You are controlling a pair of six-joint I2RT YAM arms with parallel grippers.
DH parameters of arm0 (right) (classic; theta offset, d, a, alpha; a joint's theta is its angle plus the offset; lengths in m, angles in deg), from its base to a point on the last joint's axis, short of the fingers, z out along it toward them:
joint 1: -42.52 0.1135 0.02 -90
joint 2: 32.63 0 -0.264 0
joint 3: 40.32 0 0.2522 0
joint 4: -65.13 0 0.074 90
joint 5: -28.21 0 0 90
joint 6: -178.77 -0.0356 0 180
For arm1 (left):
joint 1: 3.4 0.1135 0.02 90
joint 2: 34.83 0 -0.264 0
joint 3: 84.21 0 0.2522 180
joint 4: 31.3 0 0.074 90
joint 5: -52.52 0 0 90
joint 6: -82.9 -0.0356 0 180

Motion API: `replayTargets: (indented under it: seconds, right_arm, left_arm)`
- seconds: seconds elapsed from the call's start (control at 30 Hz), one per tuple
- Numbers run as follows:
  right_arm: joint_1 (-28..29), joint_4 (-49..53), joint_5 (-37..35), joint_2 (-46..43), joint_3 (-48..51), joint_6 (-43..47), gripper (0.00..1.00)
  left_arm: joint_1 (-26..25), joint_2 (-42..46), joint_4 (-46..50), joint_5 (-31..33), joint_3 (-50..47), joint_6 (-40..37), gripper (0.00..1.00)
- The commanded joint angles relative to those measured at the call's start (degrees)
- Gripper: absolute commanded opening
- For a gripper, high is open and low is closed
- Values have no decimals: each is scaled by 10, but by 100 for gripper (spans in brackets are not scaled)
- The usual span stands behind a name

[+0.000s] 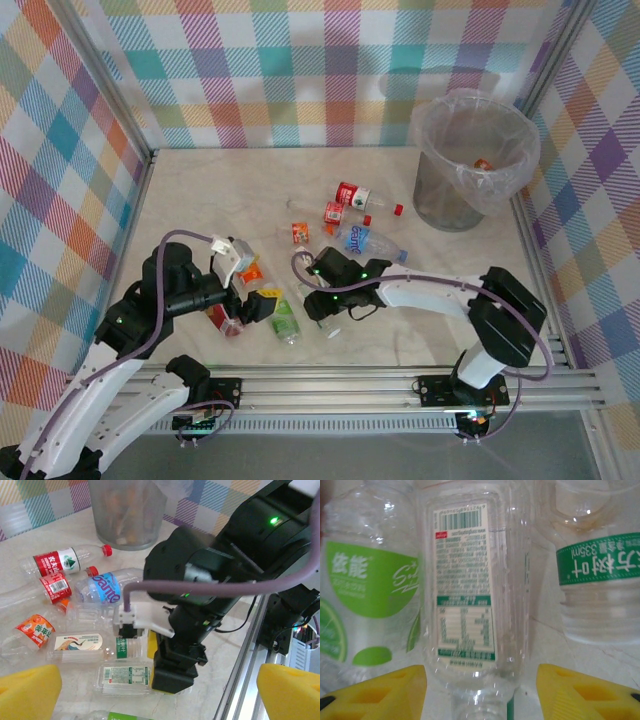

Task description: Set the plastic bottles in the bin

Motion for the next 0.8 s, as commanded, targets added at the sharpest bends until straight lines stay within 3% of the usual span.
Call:
replayTargets:
  seconds: [0.0, 0.3, 0.77]
  right_arm:
    - [11, -19, -20, 23, -31, -11, 60]
    - [24, -12, -49, 72, -58, -8, 62]
    - [27, -7, -49, 130, -105, -10, 74]
  left_arm:
    - [-4, 11, -16, 7, -6, -12, 100]
    - [-4, 3, -17, -1, -7, -12, 100]
    - [-3, -2, -16, -6, -6, -10, 100]
